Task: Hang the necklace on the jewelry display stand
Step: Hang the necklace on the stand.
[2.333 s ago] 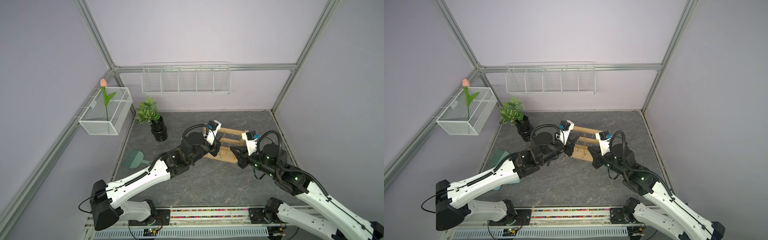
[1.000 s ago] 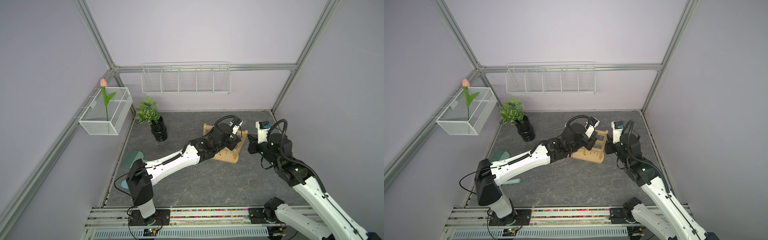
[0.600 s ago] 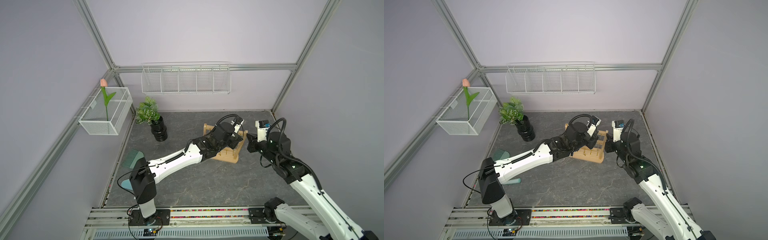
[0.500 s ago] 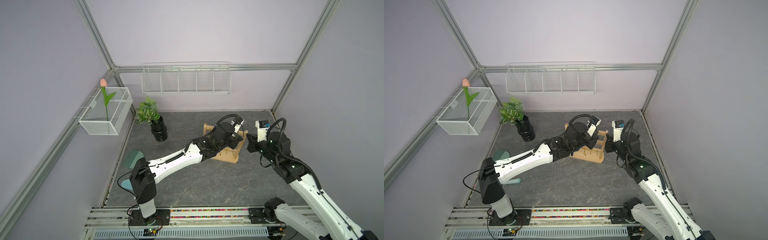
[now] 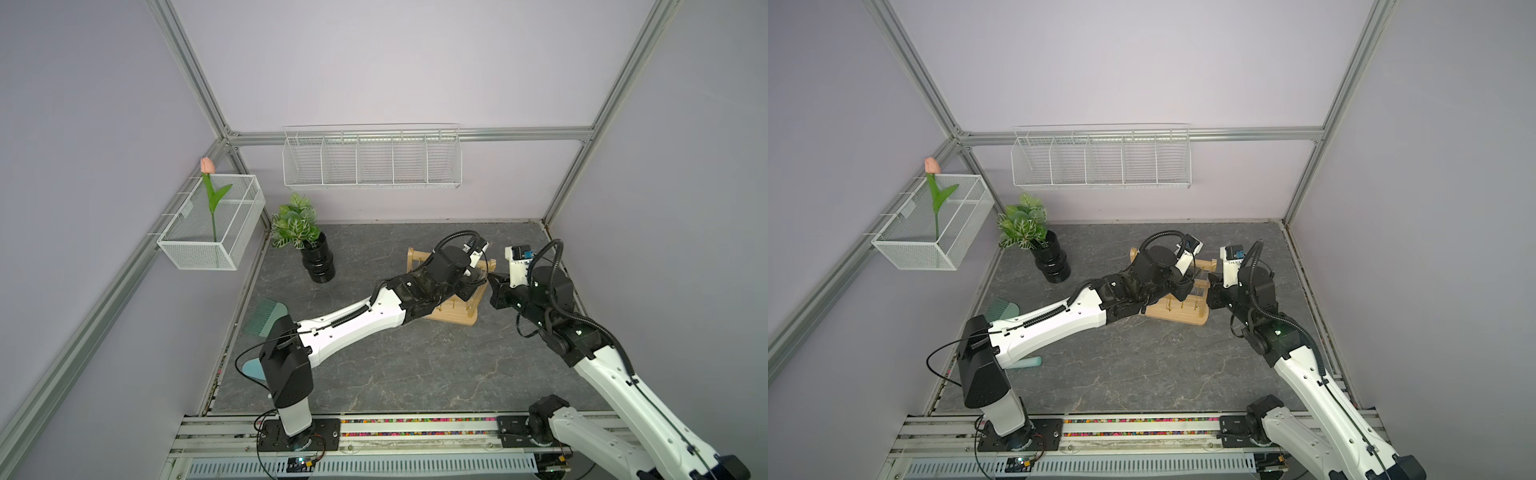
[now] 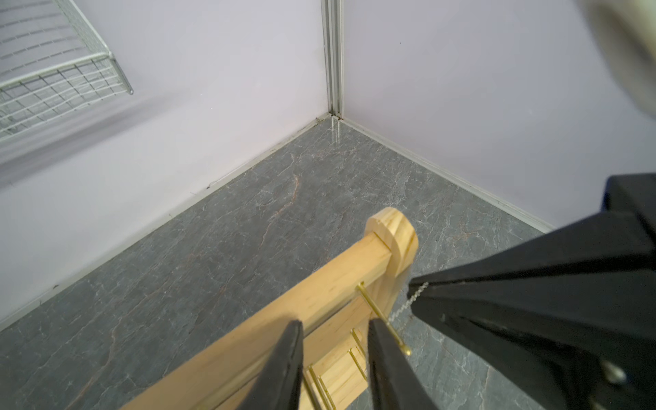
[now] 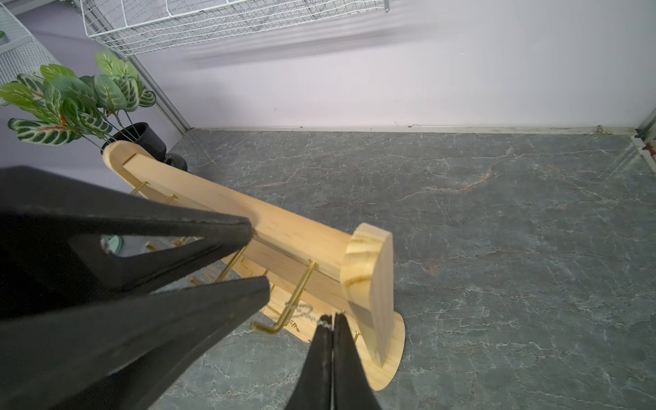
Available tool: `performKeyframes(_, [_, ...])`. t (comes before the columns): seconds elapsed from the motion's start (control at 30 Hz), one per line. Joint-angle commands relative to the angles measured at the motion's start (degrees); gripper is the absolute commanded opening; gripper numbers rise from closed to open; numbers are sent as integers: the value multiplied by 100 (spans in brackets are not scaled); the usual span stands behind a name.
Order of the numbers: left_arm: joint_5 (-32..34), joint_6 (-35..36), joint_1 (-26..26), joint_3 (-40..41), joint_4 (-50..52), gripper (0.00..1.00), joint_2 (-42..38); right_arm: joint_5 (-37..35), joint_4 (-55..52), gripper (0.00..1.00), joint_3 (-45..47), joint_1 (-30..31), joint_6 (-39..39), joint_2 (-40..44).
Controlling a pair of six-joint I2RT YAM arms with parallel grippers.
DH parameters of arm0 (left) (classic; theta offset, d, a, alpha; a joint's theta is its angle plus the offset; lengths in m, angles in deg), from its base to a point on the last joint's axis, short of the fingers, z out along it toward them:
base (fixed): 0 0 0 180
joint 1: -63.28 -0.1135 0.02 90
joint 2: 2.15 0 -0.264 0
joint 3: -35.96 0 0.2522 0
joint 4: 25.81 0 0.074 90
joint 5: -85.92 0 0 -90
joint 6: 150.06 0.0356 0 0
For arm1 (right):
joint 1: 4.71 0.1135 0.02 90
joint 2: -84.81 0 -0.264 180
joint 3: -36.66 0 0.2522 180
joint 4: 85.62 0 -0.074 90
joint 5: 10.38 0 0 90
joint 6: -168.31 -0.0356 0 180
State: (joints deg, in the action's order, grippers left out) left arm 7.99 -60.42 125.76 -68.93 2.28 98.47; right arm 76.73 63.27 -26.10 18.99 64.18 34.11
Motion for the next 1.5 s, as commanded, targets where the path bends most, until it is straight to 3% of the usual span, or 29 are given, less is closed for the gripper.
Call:
performKeyframes(0.0, [111, 33, -8, -14, 149, 36, -120, 114, 74, 7, 65, -32, -51, 31])
performKeyframes(0.5, [229, -124, -6, 131, 145, 40, -389, 95, -41, 7, 29, -41, -53, 105])
performKeyframes(0.83, [285, -972, -3, 263, 362, 43, -1184, 209, -41, 7, 107, -50, -123, 119])
performKeyframes(0.93, [265, -1483, 10, 792, 419, 42, -1439, 227, -41, 7, 105, -50, -128, 113])
performKeyframes(1.13, [110, -2096, 43, 2609, -972, 37, -1669, 258, -21, 7, 122, -53, -151, 113])
performKeyframes(1.47, [653, -2174, 420, 2906, -2799, 34, -532, 287, -24, 7, 167, -70, -132, 66])
